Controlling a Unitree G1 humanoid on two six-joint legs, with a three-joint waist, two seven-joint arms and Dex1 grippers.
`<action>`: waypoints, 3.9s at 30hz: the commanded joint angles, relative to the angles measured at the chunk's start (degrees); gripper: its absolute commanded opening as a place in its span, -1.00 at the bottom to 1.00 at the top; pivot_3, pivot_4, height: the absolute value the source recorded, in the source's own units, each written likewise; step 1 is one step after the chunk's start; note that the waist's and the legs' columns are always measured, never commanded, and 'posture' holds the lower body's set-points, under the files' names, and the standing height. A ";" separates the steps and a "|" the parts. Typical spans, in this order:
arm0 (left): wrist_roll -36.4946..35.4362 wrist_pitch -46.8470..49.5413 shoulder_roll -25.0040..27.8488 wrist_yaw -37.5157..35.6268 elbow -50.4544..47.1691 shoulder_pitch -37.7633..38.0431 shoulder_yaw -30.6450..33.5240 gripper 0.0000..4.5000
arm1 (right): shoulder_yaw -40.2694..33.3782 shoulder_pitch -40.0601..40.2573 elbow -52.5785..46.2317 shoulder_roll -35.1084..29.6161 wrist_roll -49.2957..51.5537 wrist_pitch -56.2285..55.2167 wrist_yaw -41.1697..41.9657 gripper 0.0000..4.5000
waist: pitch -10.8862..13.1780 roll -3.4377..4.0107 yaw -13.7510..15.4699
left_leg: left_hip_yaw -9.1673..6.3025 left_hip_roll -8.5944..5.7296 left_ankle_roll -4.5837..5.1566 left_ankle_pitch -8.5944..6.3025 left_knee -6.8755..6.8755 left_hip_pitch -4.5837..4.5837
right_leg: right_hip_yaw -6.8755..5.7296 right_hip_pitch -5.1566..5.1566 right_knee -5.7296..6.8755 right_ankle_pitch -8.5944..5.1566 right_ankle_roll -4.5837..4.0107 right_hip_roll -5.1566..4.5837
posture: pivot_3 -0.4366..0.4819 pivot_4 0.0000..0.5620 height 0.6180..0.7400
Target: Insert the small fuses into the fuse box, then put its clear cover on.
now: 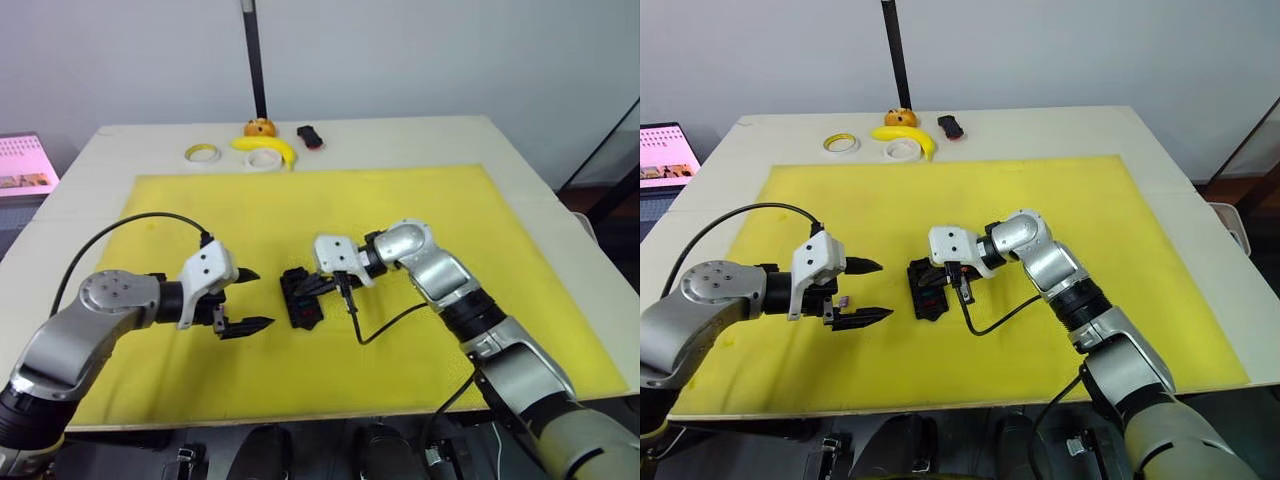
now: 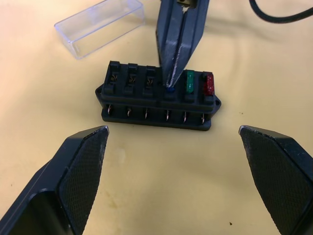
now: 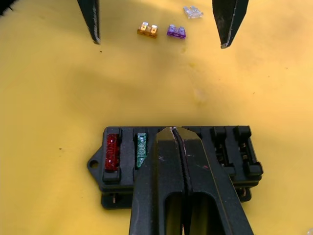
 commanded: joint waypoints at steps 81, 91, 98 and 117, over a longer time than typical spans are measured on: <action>-8.42 18.05 3.24 -21.19 42.79 -4.25 7.07 1.00 | -13.53 -1.94 -28.64 -18.65 16.91 21.09 -7.07 0.97 | 1.12 -0.18 0.15 | 0.57 0.04 0.16 -0.02 0.25 -0.93 | 0.04 -0.92 0.24 0.35 0.32 0.13 | -0.05 -0.47 1.00; -9.95 21.06 2.61 -20.62 41.24 -4.28 8.19 1.00 | -12.83 -0.92 -27.89 -18.18 15.14 19.44 -7.78 0.97 | 1.13 -0.18 0.13 | 0.57 0.03 0.17 -0.03 0.25 -0.93 | 0.04 -0.91 0.23 0.35 0.32 0.12 | -0.05 -0.47 1.00; -9.55 21.58 2.34 -20.89 39.98 -3.75 7.74 1.00 | -12.85 -0.96 -27.13 -18.08 14.41 19.09 -8.08 0.97 | 1.13 -0.18 0.13 | 0.57 -0.01 0.23 -0.06 0.28 -0.93 | 0.04 -0.88 0.19 0.35 0.32 0.08 | -0.05 -0.47 1.00; -8.55 19.44 1.92 -18.42 44.53 -4.60 10.01 -0.06 | -12.25 -1.08 -25.54 -17.02 13.29 18.15 -8.08 1.00 | 1.13 -0.18 -0.02 | 0.56 0.00 0.24 -0.07 0.29 -0.93 | 0.04 -0.89 0.19 0.36 0.34 0.08 | -0.05 -0.47 1.00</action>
